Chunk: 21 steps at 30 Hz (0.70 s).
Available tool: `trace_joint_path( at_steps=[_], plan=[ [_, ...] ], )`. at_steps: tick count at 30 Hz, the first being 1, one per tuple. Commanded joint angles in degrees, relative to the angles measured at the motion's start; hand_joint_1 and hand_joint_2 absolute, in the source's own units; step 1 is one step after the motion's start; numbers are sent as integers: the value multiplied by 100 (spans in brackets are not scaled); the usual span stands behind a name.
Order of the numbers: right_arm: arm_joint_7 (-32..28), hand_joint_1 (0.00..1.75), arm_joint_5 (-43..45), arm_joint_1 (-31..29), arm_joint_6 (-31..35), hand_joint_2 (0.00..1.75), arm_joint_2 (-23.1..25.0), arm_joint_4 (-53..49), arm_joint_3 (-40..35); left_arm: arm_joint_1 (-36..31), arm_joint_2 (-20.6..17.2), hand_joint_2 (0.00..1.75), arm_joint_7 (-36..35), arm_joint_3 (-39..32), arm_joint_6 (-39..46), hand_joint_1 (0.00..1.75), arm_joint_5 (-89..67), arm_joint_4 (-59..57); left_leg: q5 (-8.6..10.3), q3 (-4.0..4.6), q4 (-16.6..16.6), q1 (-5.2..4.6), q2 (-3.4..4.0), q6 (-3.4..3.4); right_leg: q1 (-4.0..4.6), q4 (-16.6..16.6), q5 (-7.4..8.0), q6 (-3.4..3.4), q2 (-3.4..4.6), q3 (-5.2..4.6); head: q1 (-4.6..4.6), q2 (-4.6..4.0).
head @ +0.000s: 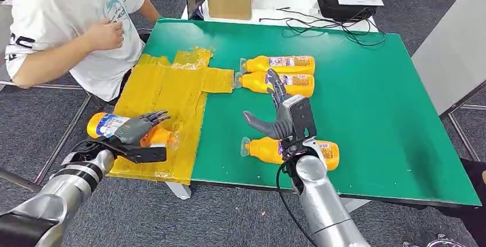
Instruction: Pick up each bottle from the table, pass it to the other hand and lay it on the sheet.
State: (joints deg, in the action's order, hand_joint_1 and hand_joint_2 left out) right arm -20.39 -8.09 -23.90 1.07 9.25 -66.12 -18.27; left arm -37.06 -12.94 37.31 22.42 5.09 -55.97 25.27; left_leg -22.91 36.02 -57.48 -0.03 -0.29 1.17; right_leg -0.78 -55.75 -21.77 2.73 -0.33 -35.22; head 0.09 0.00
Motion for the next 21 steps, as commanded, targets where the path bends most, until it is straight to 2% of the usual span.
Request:
trace_joint_path(
  at_steps=[1, 10, 12, 13, 15, 16, 19, 20, 21],
  plan=[
    [120, 0, -196, -293, 249, 175, -195, 689, -161, 1008, -206, 175, 269, -588, -535, 0, 2433, 1793, -11, -23, 6, 1, 18, -5, 1, 5, -6, -8, 18, 16, 2, 0],
    [120, 0, -194, -296, 245, 175, -198, 710, -154, 1001, -196, 175, 269, -590, -529, 0, 2432, 1781, -12, -6, -4, 6, 10, -7, 7, -1, -9, -9, 7, 1, 2, 0],
    [160, 0, -372, -279, 358, 175, -226, 746, -198, 1305, -134, 175, 269, -945, -925, 0, 3374, 2359, -14, -6, -5, 7, 10, -8, 7, -2, -10, -10, 8, 1, 2, 0],
    [171, 0, -410, -260, 368, 0, -237, 763, -201, 1444, -77, 175, 269, -1140, -1037, 0, 3695, 2567, -11, -3, -1, 6, 12, -7, 7, 3, -7, -8, 10, -1, 2, 0],
    [236, 0, -548, -255, 352, 0, -271, 835, -264, 1713, 139, 175, 269, -1569, -1125, 0, 4122, 2937, -17, -11, -1, 6, 18, -7, 6, 3, -10, -9, 17, 6, 0, 0],
    [271, 0, -660, -256, 402, 175, -282, 857, -300, 1794, 258, 175, 269, -1759, -1127, 0, 4242, 3035, -14, -6, 0, 5, 18, -5, 5, 5, -8, -7, 14, 2, 2, 0],
    [472, 0, -918, -220, 432, 175, -278, 890, -350, 1925, 774, 175, 269, -2435, -1165, 0, 4461, 3316, -12, -6, 2, 3, 7, -5, 3, 5, -10, -6, 3, 0, 2, 0],
    [598, 0, -1104, -183, 479, 175, -291, 903, -373, 1932, 1048, 175, 269, -2740, -1260, 0, 4506, 3367, -7, 2, 3, 1, 3, -4, 2, 6, -7, -4, -1, -8, 2, 0],
    [623, 0, -1130, -163, 468, 175, -297, 920, -376, 1933, 1162, 175, 258, -2799, -1256, 0, 4520, 3423, -15, -7, -3, 4, -2, -5, 5, 3, -16, -7, -5, 4, 0, 0]
  ],
)
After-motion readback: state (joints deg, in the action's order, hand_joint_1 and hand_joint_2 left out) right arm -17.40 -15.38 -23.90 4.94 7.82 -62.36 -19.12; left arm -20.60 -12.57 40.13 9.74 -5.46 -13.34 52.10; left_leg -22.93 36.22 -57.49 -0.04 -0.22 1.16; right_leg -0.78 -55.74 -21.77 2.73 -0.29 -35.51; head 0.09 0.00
